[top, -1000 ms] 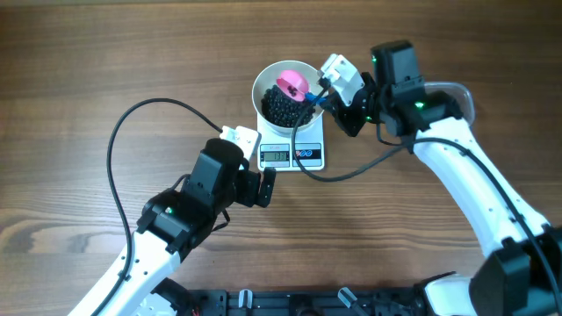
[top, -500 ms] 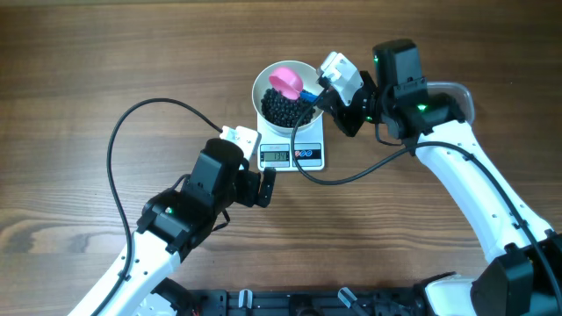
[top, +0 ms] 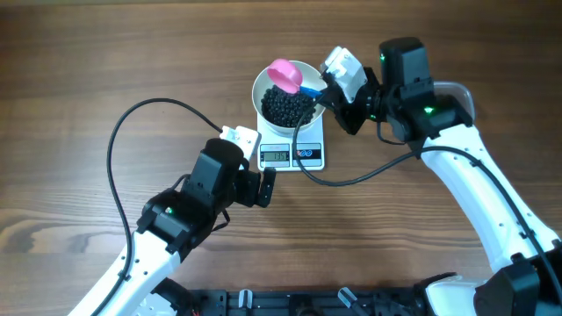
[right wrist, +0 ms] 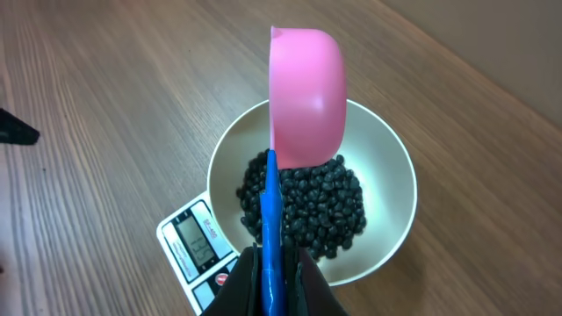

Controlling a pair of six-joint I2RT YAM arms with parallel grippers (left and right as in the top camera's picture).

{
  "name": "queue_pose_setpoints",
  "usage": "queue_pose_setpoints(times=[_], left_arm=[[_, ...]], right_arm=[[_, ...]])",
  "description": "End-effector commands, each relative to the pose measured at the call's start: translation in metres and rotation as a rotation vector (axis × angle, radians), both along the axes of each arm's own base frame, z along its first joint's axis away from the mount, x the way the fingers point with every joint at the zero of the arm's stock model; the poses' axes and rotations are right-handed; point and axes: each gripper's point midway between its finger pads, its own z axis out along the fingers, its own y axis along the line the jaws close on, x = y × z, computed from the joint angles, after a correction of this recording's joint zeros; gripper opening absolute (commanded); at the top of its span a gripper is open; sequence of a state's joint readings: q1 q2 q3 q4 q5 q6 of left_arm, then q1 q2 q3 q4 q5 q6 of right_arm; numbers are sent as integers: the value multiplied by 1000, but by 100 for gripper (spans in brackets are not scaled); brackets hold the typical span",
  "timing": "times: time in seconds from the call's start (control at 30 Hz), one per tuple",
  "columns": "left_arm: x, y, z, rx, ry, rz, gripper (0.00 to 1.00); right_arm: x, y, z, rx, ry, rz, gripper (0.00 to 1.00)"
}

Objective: Scoop item into bowl and weigh 150g on scale
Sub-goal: 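Shake the tilted scoop over the bowl to empty remaining beans, then move the empty pink scoop right to the bean tub with the right gripper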

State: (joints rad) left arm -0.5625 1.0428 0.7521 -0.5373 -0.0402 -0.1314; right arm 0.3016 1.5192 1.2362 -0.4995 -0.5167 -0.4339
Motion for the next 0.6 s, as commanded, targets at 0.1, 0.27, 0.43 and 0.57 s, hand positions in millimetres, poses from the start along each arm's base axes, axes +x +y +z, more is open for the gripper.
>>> queue_pose_setpoints(times=[0.1,0.27,0.43,0.57], left_arm=[[2,3,-1,20,-10,-1,100],[2,3,-1,21,-10,-1,100],[2,3,-1,21,-10,-1,100],[2,3,-1,21,-10,-1,100]], right_arm=[[13,-28,25,89,9,-116,4],[24,-88,45,93,-39,-267,4],[22,-180,51,31,-44,-528,4],[13,-243,37,-28,14,-719,4]])
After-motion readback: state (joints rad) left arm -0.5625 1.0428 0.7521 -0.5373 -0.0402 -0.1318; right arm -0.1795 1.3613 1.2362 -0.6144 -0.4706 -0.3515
